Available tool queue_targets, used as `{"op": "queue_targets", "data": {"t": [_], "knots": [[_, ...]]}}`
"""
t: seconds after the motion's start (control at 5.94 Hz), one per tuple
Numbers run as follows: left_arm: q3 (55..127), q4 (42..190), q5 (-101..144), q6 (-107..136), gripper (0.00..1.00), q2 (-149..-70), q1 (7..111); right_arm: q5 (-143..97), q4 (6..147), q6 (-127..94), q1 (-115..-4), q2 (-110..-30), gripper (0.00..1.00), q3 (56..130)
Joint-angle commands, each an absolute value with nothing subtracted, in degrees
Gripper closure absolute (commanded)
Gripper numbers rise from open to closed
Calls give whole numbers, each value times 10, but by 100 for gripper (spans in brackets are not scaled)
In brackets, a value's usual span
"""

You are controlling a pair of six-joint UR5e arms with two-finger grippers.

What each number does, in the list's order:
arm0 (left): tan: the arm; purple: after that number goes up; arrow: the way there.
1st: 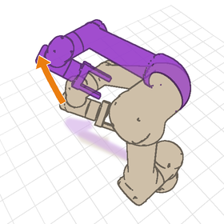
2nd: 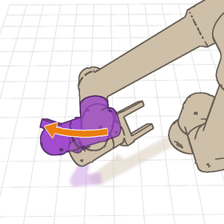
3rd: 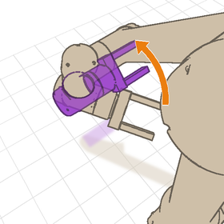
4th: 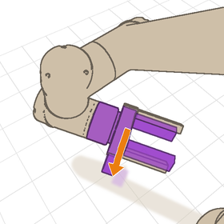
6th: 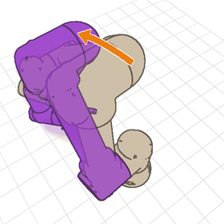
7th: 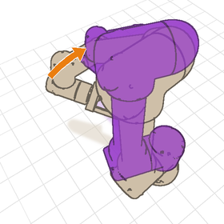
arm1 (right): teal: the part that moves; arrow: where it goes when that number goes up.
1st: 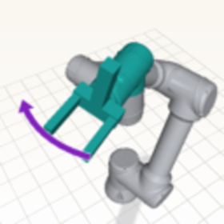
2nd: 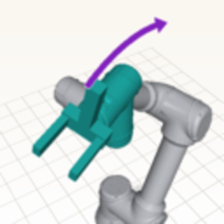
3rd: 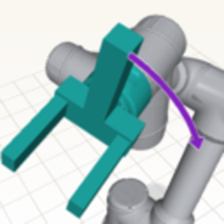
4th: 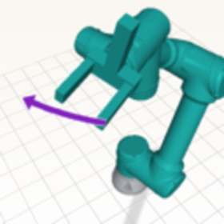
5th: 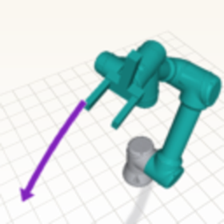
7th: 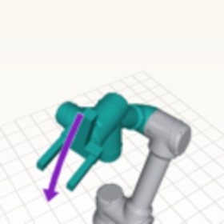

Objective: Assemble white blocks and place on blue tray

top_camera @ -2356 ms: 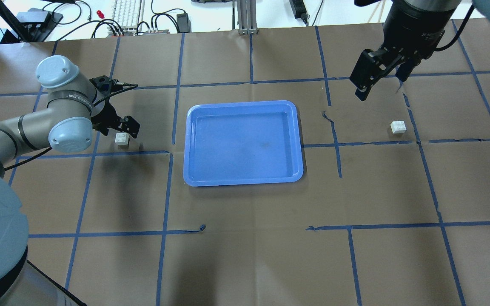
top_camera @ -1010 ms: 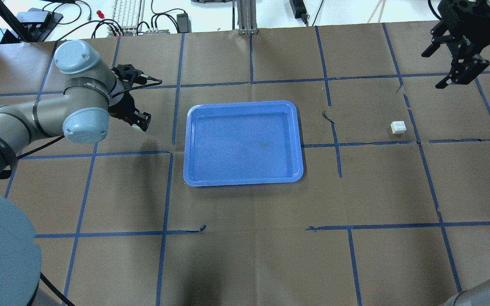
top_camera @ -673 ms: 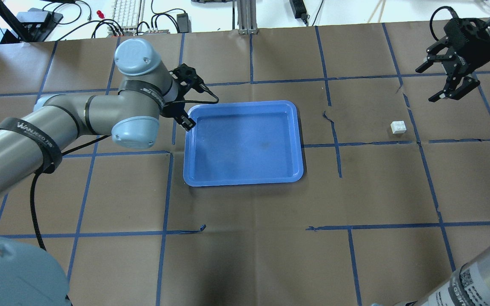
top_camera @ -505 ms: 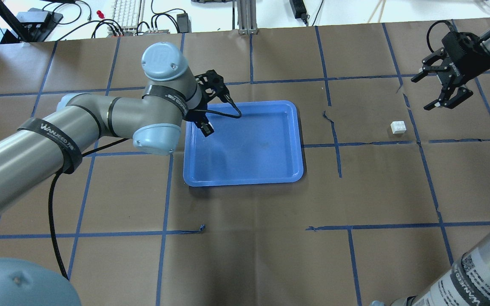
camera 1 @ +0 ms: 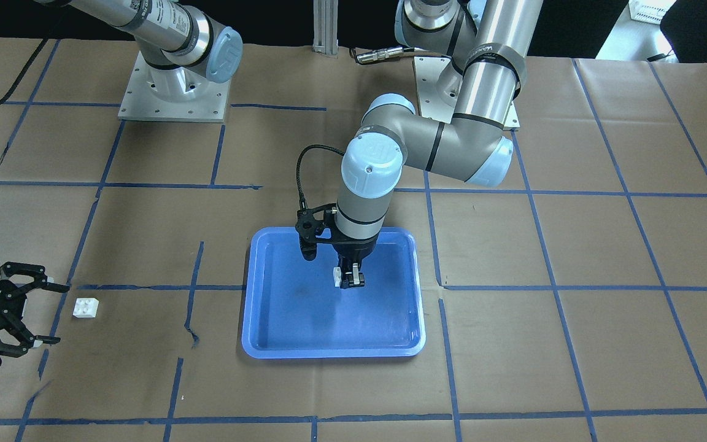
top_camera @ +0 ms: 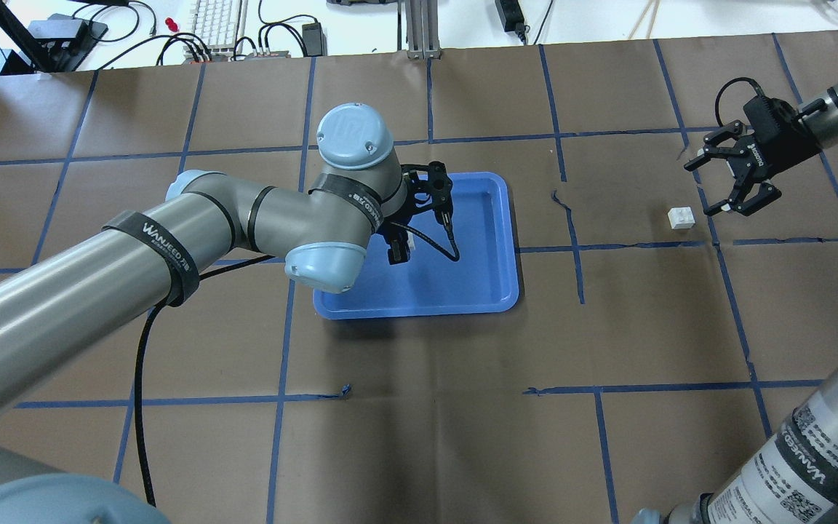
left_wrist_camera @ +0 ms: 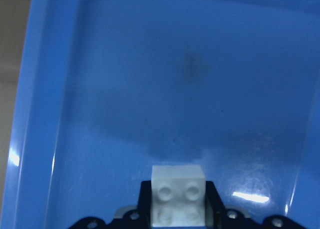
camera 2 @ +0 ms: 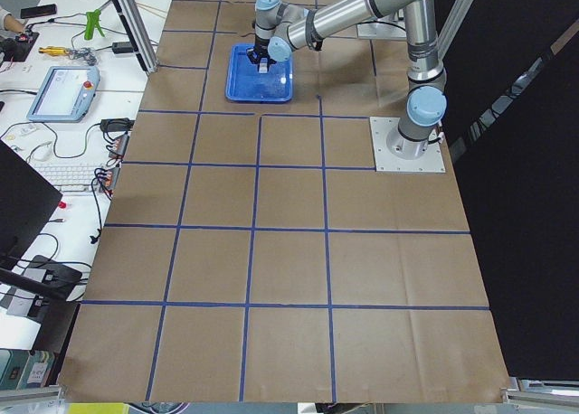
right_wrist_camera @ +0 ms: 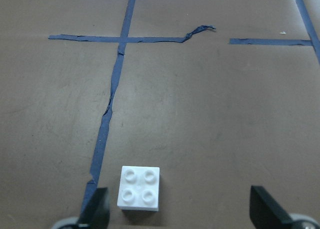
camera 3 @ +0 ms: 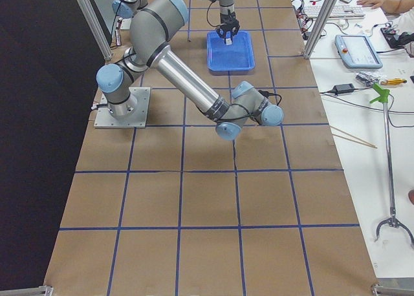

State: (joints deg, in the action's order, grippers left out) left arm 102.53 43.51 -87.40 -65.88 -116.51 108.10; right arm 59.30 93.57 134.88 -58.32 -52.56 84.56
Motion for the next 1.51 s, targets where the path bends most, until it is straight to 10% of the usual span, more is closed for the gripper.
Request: {"op": "queue_targets", "data": {"t": [0.0,0.67,1.01,1.35], "knots": [[1027,408,-872,-671,94,-1187,1083,579,973,1359,-583,-525,0,882],[1026,410,-875,-673,83,-1201,1083,579,986,1351,-583,-527,16,892],[1026,410,-878,-673,2,-1201,1083,579,989,1351,-582,-527,30,893],[1017,438,-875,-675,1,-1167,1083,584,991,1355,-581,-527,48,894]]}}
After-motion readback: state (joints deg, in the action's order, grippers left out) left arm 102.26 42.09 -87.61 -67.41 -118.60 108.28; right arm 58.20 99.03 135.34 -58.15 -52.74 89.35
